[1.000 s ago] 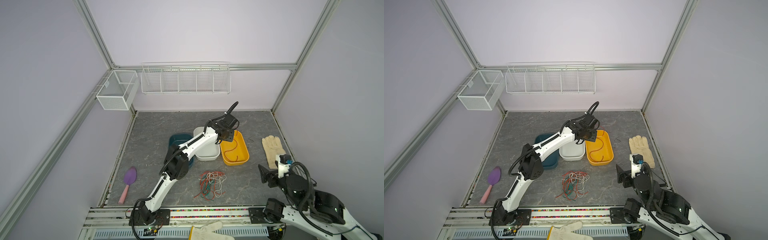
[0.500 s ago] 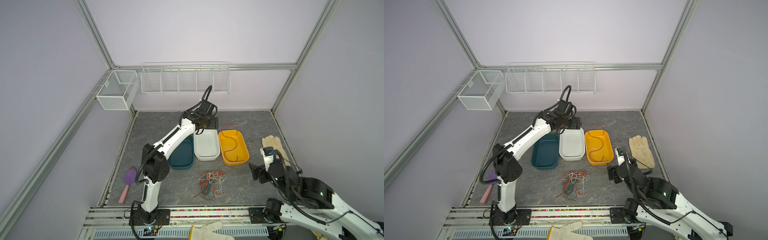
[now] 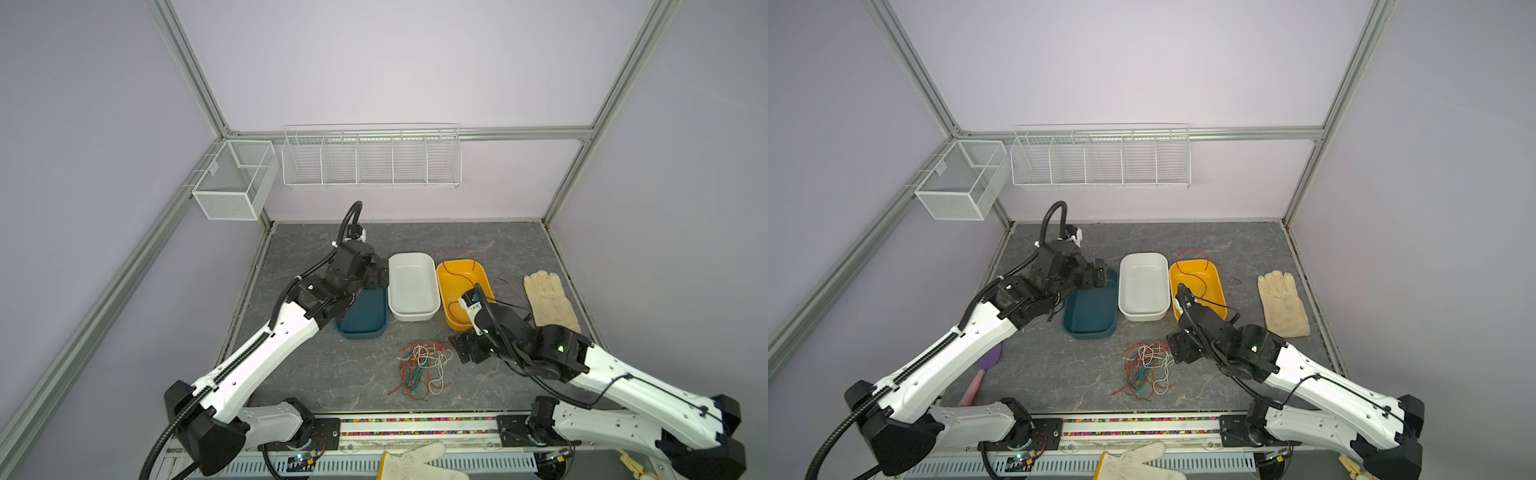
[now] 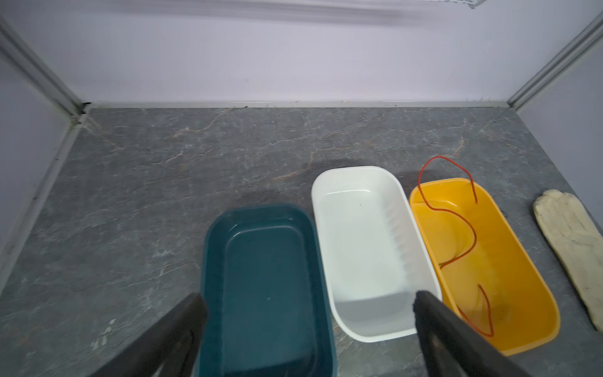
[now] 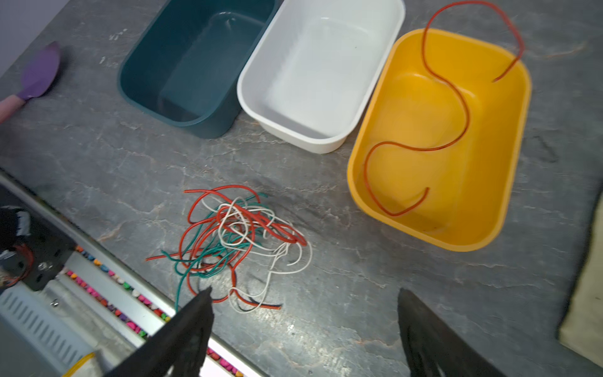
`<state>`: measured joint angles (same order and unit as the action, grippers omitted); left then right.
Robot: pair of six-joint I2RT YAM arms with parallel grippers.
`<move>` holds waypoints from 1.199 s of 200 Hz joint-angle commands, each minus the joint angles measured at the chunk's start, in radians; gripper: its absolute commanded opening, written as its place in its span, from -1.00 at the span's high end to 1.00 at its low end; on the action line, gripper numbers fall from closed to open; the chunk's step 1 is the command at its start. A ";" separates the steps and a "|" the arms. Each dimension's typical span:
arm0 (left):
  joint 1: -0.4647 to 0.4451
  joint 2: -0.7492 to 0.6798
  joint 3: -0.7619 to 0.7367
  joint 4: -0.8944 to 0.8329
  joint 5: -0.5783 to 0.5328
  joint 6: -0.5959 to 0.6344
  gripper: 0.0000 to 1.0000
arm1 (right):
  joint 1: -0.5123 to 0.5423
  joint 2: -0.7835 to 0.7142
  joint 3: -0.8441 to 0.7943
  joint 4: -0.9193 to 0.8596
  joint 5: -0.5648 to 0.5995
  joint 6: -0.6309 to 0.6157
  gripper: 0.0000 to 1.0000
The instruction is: Untangle the cables
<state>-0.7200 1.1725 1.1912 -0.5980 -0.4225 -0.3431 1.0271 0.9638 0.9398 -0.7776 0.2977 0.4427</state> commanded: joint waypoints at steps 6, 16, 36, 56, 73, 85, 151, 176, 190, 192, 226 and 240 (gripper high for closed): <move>0.002 -0.113 -0.142 0.139 -0.107 0.120 -0.98 | -0.004 0.046 -0.050 0.130 -0.174 0.000 -0.88; 0.003 -0.153 -0.184 0.164 -0.109 0.133 -0.98 | -0.005 0.073 -0.054 0.154 -0.220 -0.019 -0.95; 0.002 -0.209 -0.260 0.226 -0.099 0.150 -0.98 | -0.005 0.129 -0.054 0.186 -0.272 -0.055 -0.78; 0.002 -0.227 -0.305 0.272 -0.088 0.175 -0.98 | -0.006 0.177 -0.082 0.187 -0.257 -0.073 -0.51; 0.003 -0.219 -0.297 0.256 -0.098 0.186 -0.98 | -0.006 0.206 -0.087 0.191 -0.229 -0.088 -0.35; 0.002 -0.209 -0.280 0.231 -0.106 0.181 -0.98 | -0.007 0.226 -0.088 0.195 -0.213 -0.099 -0.25; 0.001 -0.196 -0.268 0.211 -0.099 0.173 -0.99 | -0.030 0.325 -0.083 0.231 -0.138 -0.139 -0.04; 0.001 -0.186 -0.266 0.207 -0.094 0.173 -0.99 | -0.042 0.351 -0.081 0.242 -0.128 -0.144 0.02; 0.000 -0.177 -0.260 0.199 -0.087 0.173 -0.99 | -0.049 0.368 -0.079 0.251 -0.129 -0.149 0.08; 0.000 -0.175 -0.259 0.198 -0.087 0.173 -0.99 | -0.050 0.370 -0.079 0.251 -0.129 -0.149 0.10; -0.001 -0.158 -0.251 0.188 -0.085 0.178 -1.00 | -0.061 0.407 -0.073 0.270 -0.138 -0.150 0.27; -0.001 -0.159 -0.251 0.188 -0.080 0.178 -1.00 | -0.064 0.418 -0.067 0.264 -0.140 -0.151 0.39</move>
<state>-0.7200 1.0115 0.9070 -0.3943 -0.5076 -0.1814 0.9710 1.3602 0.8623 -0.5251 0.1570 0.3042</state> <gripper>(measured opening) 0.997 0.338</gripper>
